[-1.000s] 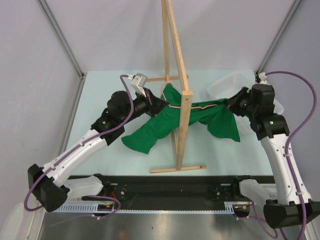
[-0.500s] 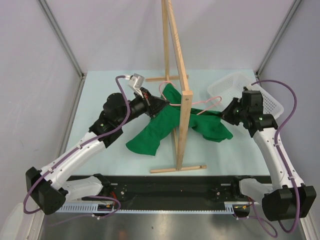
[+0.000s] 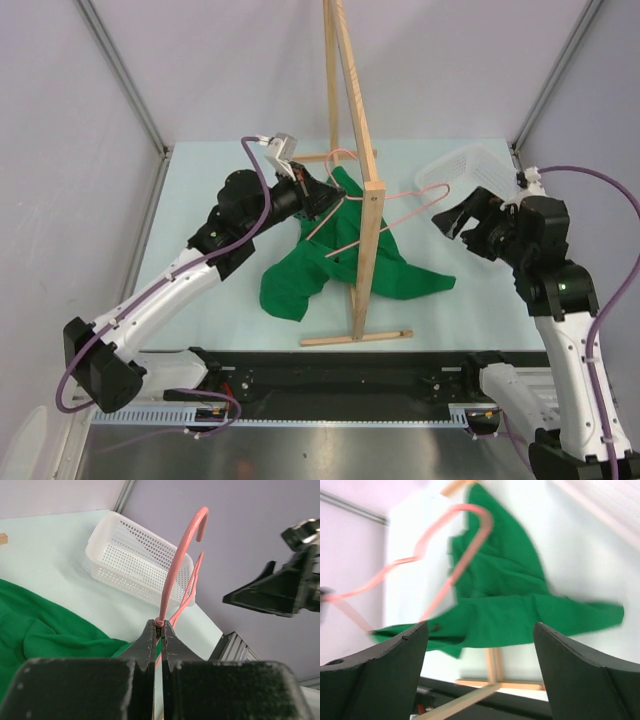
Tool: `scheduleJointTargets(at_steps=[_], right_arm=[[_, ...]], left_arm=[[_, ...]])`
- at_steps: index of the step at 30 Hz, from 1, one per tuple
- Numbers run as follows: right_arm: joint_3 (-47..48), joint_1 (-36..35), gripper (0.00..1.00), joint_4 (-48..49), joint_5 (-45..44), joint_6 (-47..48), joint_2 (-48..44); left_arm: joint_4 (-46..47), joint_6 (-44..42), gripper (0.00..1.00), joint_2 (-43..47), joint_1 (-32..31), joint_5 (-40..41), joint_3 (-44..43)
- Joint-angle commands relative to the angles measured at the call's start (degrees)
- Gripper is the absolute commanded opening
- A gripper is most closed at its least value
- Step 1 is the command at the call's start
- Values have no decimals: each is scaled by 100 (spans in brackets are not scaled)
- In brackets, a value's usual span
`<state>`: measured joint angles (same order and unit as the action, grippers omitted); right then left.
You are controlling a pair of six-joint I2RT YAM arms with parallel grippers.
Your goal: Remove the t-shirt from the hanger
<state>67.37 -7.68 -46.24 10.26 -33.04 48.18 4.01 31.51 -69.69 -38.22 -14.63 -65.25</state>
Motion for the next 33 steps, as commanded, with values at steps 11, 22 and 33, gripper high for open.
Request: scheduleJointTargets(at_steps=[11, 22, 33], right_arm=[[-93, -568, 90, 1083, 363, -1214, -415], [250, -568, 90, 599, -226, -985, -652], [48, -576, 91, 800, -16, -1020, -652]], left_arm=[[1066, 197, 0, -414, -309, -356, -576], [3122, 2788, 0, -1036, 455, -699, -312], [2661, 2801, 0, -1214, 561, -779, -400]])
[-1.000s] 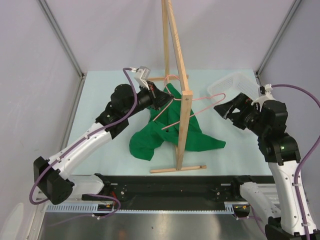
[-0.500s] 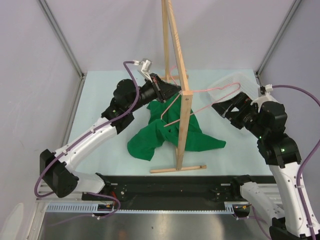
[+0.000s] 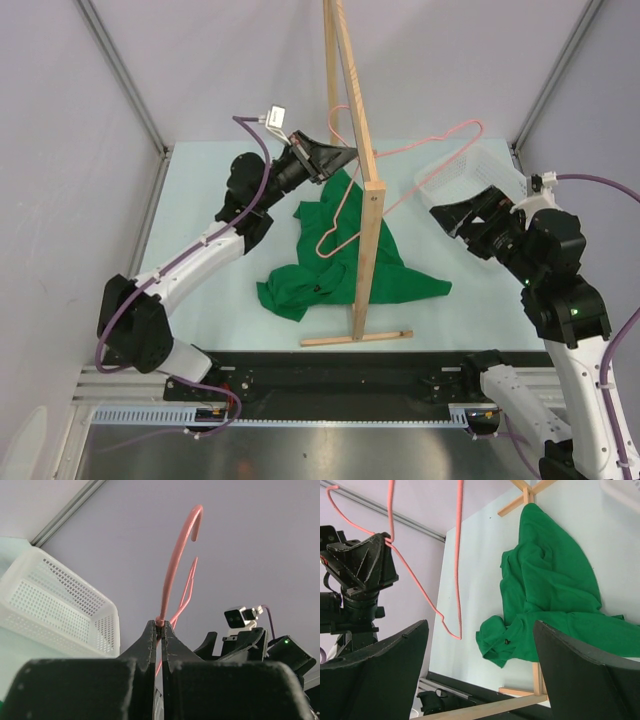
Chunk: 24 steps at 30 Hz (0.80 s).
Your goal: Remove the t-shirt from the hanger
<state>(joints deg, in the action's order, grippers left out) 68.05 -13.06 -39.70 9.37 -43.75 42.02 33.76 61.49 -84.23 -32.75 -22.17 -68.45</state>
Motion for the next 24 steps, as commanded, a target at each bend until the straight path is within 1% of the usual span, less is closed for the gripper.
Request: scheduleJointTargets(at_steps=[1, 2, 3, 5, 6, 7, 9, 12, 14, 17, 18, 19, 21, 22, 24], right_arm=[[-55, -30, 91, 182, 83, -2, -53], [-81, -30, 90, 261, 92, -37, -62], [-108, -30, 89, 305, 127, -90, -71], [-230, -30, 88, 471, 179, -239, -89], [-292, -30, 87, 542, 232, -300, -97], [-353, -30, 86, 725, 267, -371, -98], [-608, -21, 84, 885, 285, -643, -115], [-1047, -39, 80, 1306, 329, -1152, -80], [-1372, -48, 79, 1693, 390, -1564, -54], [-1566, -161, 77, 2150, 408, -1891, 69], [-1610, -231, 75, 2212, 356, -1996, 156], [-1593, -406, 75, 2291, 286, -2032, 201], [-1576, -600, 73, 2327, -91, -2102, 306], [-1576, -810, 73, 2353, -354, -2129, 342], [-1645, -987, 73, 2536, -558, -2251, 412]], left_arm=[[-509, -556, 0, 283, -20, 20, -73], [-702, -760, 0, 397, -55, 72, -81], [-1113, -1258, 0, 459, -99, 186, -64], [-1659, -1857, 0, 652, -389, 861, -46], [-1897, -2348, 0, 836, -529, 1151, 110], [-1899, -2509, 0, 907, -774, 1563, 216], [-1856, -2712, 0, 1030, -1012, 1838, 497], [-1513, -2687, 0, 1066, -1110, 1971, 796], [-1285, -2687, 0, 1066, -1163, 1962, 894], [-1223, -2783, 0, 1057, -1295, 2094, 973], [-1196, -2809, 0, 1057, -1330, 2094, 1034], [-1179, -2818, 0, 1066, -1339, 2103, 1061], [-1108, -2827, 0, 1084, -1383, 2121, 1157], [-1073, -2836, 0, 1092, -1400, 2129, 1184], [-1038, -2871, 0, 1092, -1462, 2138, 1245]])
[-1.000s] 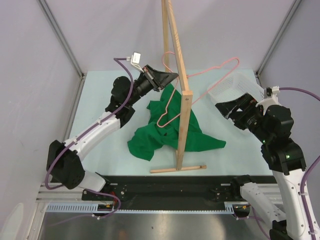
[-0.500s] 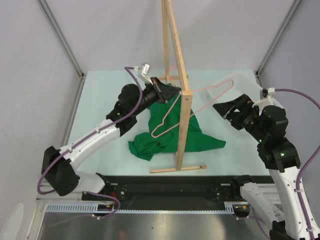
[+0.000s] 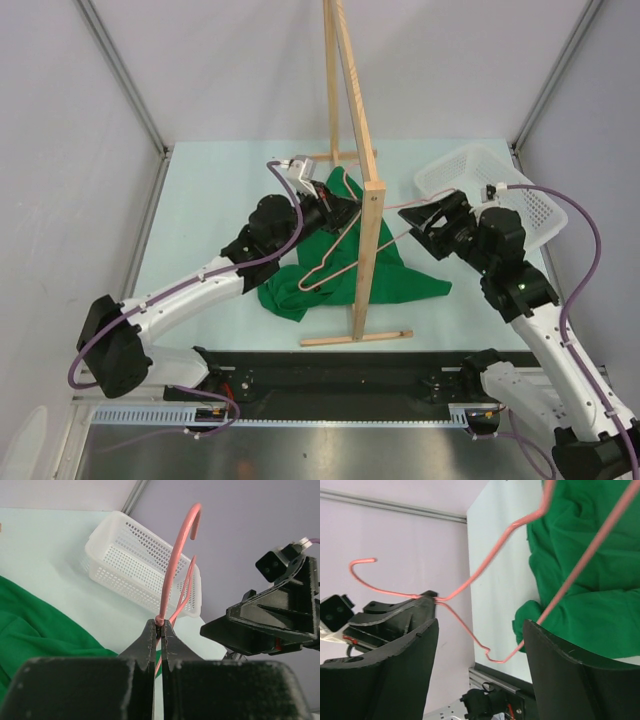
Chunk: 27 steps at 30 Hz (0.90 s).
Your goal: Remove the t-shirt from the hanger
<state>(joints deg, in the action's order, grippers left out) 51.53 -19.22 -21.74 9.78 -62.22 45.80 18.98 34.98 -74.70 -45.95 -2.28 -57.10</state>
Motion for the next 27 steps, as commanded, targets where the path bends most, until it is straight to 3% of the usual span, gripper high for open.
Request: scheduleJointTargets(at_steps=[1, 7, 14, 19, 21, 22, 24, 25, 26, 27], right_arm=[[-28, -450, 73, 802, -696, -449, 121], [-99, -670, 64, 1074, -1276, -931, 578], [-160, -749, 54, 1444, -1338, -1345, 965], [-318, -802, 21, 1637, -1435, -1635, 931], [-476, -802, 2, 1742, -1461, -1802, 843], [-538, -794, 0, 1795, -1470, -1855, 808], [-696, -785, 0, 1936, -1418, -2013, 711], [-723, -715, 0, 1954, -1357, -2075, 693], [-758, -662, 0, 2058, -1278, -2127, 693], [-802, -618, 0, 2103, -1112, -2232, 667]], left_arm=[[448, -220, 0, 148, -168, 158, 138], [676, -220, 0, 289, -282, 202, 375], [730, -229, 0, 465, -362, 141, 507], [634, -211, 0, 561, -432, 123, 621], [511, -167, 0, 605, -432, 79, 639], [379, -176, 0, 666, -432, 44, 639], [116, -228, 7, 745, -423, -123, 604], [-25, -255, 15, 850, -423, -158, 586], [-183, -246, 31, 938, -388, -115, 560], [-376, -220, 37, 1018, -353, -158, 586]])
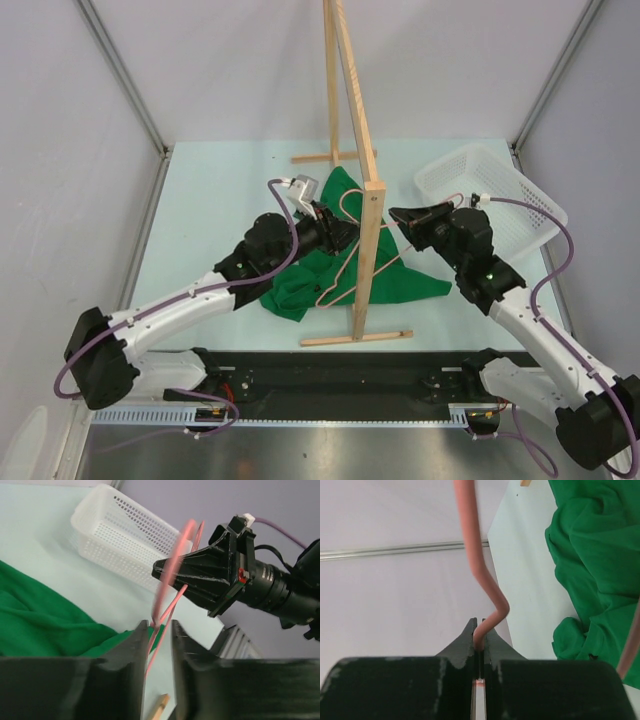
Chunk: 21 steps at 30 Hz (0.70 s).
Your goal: Remove the t-shirt from the hanger
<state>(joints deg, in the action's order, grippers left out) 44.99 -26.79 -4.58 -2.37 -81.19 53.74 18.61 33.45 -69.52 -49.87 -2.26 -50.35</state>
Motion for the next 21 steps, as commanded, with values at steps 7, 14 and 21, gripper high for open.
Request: scheduleJointTargets(at_steps=[7, 14, 21], right_arm=[[-166, 516, 0, 730, 720, -573, -57], [-175, 736, 0, 1187, 1300, -925, 76], [-122, 763, 0, 1214, 1459, -995, 23]], left_arm=[[-1052, 346, 83, 1273, 837, -1222, 385], [-1474, 188, 81, 1520, 1102, -2577, 868], [-2142, -488, 89, 1740, 1102, -2850, 851]])
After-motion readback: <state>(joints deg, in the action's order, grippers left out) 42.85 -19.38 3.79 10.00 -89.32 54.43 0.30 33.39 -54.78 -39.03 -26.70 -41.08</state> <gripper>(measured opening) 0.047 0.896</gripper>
